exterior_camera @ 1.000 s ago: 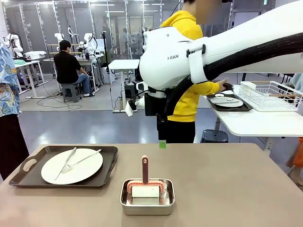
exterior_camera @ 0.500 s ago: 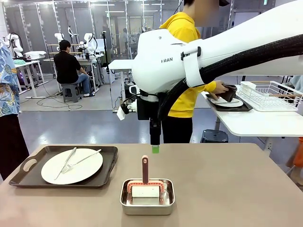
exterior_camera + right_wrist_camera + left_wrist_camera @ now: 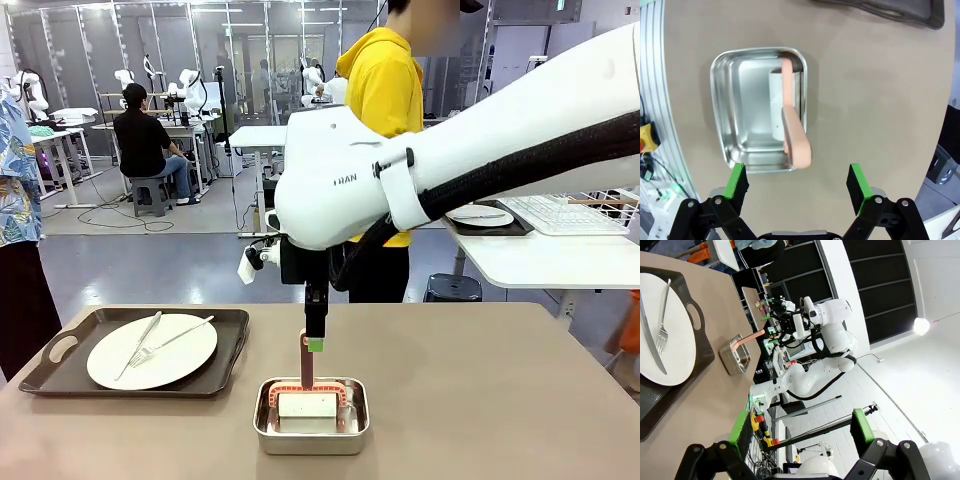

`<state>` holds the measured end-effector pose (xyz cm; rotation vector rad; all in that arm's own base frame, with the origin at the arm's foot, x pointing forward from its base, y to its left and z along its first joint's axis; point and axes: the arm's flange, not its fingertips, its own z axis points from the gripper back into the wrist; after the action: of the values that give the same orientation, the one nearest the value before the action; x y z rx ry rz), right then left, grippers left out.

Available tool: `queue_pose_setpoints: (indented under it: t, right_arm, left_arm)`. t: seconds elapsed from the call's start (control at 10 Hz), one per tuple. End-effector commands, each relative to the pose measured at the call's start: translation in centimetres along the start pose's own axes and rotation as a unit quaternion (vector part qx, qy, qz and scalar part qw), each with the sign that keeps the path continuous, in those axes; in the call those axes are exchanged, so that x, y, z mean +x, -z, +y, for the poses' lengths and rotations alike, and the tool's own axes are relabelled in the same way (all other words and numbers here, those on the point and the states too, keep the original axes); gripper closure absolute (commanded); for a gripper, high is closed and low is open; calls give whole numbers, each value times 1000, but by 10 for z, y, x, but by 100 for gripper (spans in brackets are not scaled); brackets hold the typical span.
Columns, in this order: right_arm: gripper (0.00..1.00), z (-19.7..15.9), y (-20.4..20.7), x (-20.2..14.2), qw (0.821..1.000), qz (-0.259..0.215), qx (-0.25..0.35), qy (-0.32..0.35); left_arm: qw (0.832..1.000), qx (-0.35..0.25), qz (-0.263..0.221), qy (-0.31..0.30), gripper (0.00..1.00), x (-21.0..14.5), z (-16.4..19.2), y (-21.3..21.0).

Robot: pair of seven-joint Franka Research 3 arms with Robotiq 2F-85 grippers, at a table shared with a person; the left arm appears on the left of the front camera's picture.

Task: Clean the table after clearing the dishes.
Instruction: When the left (or right) Handle tray is removed, use the left hand (or right hand) to clean the left (or right) side of the table with the Lint Roller.

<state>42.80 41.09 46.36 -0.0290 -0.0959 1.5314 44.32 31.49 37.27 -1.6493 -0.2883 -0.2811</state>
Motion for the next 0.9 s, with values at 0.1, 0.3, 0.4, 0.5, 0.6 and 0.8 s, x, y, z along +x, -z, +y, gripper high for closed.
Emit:
queue_pose_setpoints:
  t: [0.1, 0.3, 0.4, 0.5, 0.6, 0.8]
  right_arm:
    - [0, 4, 17, 3, 1000, -12, -11, 12]
    - [0, 0, 28, 10, 1000, -9, 3, 22]
    - [0, -1, 31, 13, 1000, -6, 5, 25]
    - [0, -2, 32, 15, 1000, -1, 7, 26]
    - [0, -2, 32, 16, 1000, -1, 7, 28]
    - [0, -1, 32, 19, 1000, 6, 14, 28]
  left_arm:
    - [1000, 7, -5, 7, 0, -3, -3, 2]
    - [1000, 7, -5, 7, 0, -3, -3, 2]
    - [1000, 7, -5, 7, 0, -3, -3, 2]
    - [1000, 7, -5, 7, 0, -3, -3, 2]
    - [1000, 7, -5, 7, 0, -3, -3, 2]
    - [1000, 7, -5, 7, 0, -3, -3, 2]
